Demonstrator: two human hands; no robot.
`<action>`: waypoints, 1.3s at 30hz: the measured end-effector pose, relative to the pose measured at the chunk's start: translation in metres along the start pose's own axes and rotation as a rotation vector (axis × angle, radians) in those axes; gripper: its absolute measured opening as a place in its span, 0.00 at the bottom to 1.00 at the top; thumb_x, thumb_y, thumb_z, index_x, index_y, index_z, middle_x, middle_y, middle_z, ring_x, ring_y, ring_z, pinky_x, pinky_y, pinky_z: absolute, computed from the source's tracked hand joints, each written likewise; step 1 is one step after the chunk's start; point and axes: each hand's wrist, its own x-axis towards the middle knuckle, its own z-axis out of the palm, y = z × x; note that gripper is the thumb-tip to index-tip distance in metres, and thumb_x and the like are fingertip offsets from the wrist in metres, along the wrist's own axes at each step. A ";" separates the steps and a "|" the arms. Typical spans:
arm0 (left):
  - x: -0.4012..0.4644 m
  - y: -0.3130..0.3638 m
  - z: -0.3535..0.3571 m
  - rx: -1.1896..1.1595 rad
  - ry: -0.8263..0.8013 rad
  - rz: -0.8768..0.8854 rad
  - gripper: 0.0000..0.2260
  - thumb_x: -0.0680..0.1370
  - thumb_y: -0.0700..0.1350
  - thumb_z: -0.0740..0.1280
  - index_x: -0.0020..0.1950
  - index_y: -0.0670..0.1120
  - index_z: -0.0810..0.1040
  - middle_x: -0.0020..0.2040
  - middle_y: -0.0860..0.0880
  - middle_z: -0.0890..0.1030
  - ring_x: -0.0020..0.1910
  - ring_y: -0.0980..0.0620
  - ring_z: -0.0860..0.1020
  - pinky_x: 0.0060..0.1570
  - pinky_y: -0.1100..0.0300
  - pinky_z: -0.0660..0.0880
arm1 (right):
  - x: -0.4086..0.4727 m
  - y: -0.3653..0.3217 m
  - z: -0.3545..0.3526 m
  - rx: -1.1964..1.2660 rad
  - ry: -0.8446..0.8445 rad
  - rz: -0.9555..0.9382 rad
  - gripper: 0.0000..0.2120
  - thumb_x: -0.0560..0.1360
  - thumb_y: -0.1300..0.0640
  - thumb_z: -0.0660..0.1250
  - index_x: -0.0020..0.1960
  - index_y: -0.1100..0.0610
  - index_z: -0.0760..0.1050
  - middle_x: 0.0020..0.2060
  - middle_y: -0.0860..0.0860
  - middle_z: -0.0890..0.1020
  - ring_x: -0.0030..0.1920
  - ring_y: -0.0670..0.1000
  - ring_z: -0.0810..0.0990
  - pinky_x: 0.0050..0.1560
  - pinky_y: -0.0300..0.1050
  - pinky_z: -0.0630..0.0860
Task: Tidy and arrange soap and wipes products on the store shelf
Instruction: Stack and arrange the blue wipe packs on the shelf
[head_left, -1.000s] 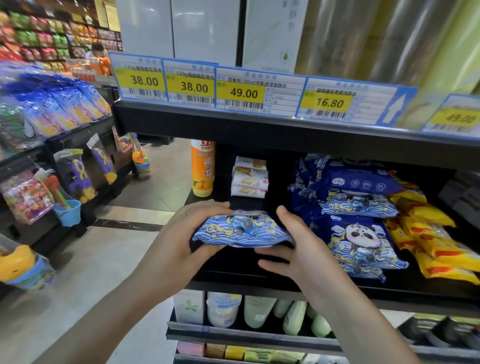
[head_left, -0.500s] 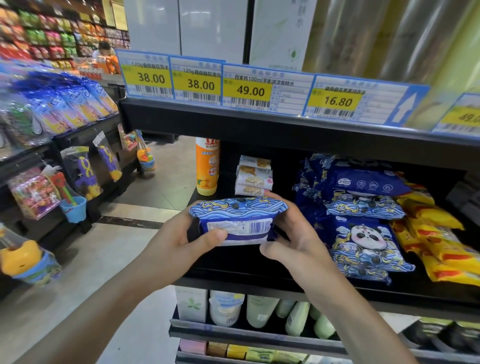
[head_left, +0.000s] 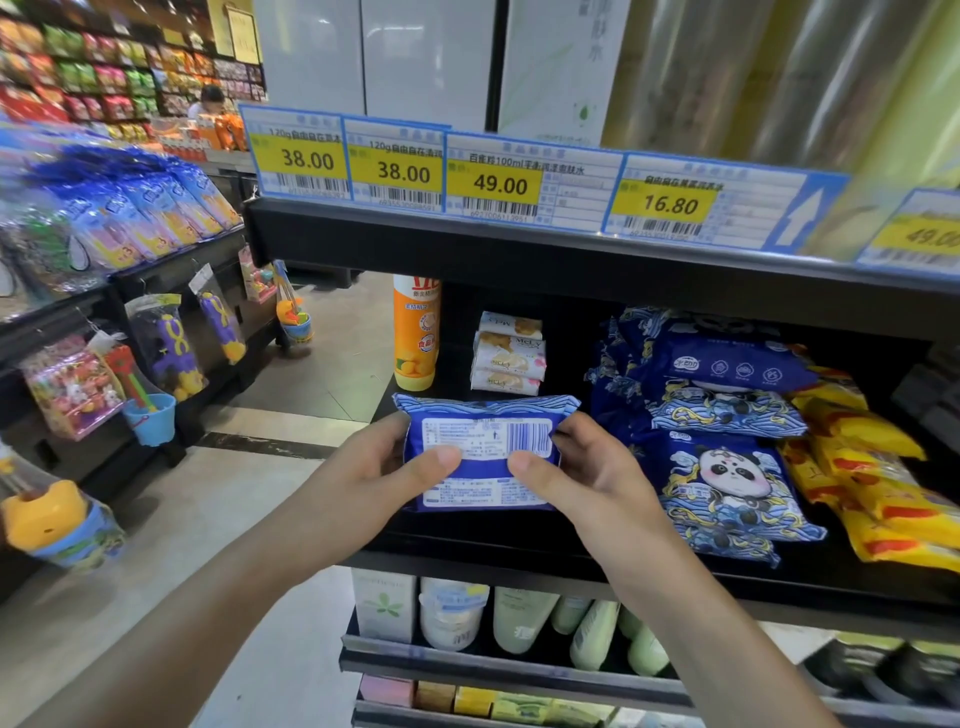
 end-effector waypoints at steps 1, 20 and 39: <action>0.000 0.001 0.001 -0.015 0.013 0.009 0.22 0.73 0.62 0.70 0.65 0.57 0.75 0.57 0.60 0.86 0.58 0.58 0.84 0.49 0.69 0.80 | 0.000 -0.001 0.001 0.010 0.012 0.006 0.14 0.78 0.60 0.72 0.63 0.55 0.78 0.56 0.49 0.87 0.58 0.49 0.85 0.60 0.44 0.81; -0.005 -0.007 0.002 0.726 0.176 0.470 0.38 0.73 0.55 0.71 0.78 0.72 0.57 0.82 0.62 0.54 0.80 0.63 0.52 0.62 0.69 0.67 | 0.005 -0.002 0.000 0.274 0.158 0.278 0.29 0.62 0.43 0.78 0.59 0.55 0.79 0.47 0.52 0.88 0.47 0.52 0.88 0.39 0.46 0.84; -0.001 -0.015 0.004 0.337 0.177 0.357 0.25 0.73 0.53 0.74 0.70 0.60 0.76 0.65 0.62 0.81 0.67 0.56 0.77 0.59 0.62 0.77 | -0.006 -0.019 -0.002 0.149 -0.020 0.313 0.36 0.64 0.29 0.70 0.68 0.41 0.71 0.48 0.57 0.87 0.31 0.54 0.79 0.31 0.47 0.78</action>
